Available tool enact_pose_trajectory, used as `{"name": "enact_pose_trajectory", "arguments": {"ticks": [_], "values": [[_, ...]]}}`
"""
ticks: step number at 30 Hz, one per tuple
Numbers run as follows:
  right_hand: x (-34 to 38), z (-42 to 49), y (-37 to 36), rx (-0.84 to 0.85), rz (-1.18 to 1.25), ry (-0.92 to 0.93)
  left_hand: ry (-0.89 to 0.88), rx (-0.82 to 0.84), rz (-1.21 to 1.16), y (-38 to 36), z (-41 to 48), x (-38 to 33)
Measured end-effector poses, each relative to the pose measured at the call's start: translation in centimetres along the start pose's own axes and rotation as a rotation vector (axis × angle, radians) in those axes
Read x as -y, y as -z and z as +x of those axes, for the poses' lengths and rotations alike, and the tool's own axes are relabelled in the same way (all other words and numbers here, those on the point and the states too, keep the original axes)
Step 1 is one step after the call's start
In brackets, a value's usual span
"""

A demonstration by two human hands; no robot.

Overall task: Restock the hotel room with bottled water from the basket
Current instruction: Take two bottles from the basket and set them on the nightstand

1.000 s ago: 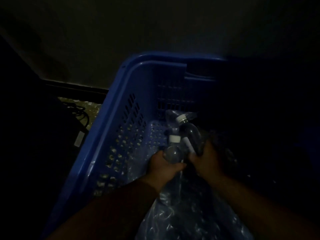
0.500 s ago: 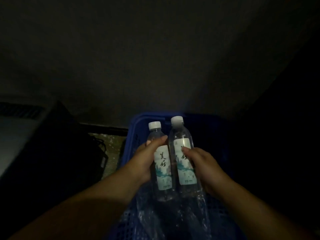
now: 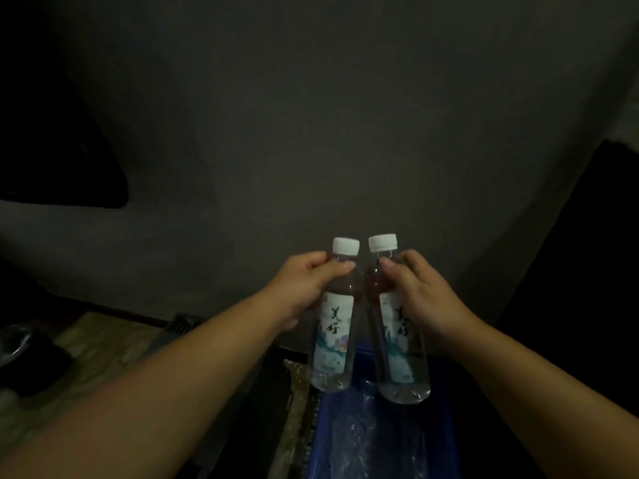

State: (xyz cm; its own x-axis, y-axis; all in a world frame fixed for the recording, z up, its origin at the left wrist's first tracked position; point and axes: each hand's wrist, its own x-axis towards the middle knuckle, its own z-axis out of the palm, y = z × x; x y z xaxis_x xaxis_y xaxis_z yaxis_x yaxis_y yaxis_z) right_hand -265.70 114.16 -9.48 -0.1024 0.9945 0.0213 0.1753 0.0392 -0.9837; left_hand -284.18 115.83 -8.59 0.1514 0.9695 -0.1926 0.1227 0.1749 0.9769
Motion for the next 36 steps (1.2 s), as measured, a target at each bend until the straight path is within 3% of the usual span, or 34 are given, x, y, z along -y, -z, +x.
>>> {"name": "enact_pose_trajectory", "arguments": {"ticks": [7, 15, 23, 36], "values": [[9.6, -3.1, -0.6, 0.223, -0.008, 0.147, -0.156, -0.25, 0.096, 0.3, -8.9, -7.5], [14.3, -7.3, -4.7, 0.538, -0.129, 0.289, -0.193, -0.549, 0.172, 3.0, -19.4, -7.2], [16.5, -12.1, -15.6, 0.777, -0.223, 0.456, -0.138, -0.85, 0.28, 8.6, -32.1, -5.3], [21.8, -26.0, -38.3, 1.091, -0.118, 0.655, 0.02, -1.257, 0.341, 20.2, -54.8, 0.5]]}}
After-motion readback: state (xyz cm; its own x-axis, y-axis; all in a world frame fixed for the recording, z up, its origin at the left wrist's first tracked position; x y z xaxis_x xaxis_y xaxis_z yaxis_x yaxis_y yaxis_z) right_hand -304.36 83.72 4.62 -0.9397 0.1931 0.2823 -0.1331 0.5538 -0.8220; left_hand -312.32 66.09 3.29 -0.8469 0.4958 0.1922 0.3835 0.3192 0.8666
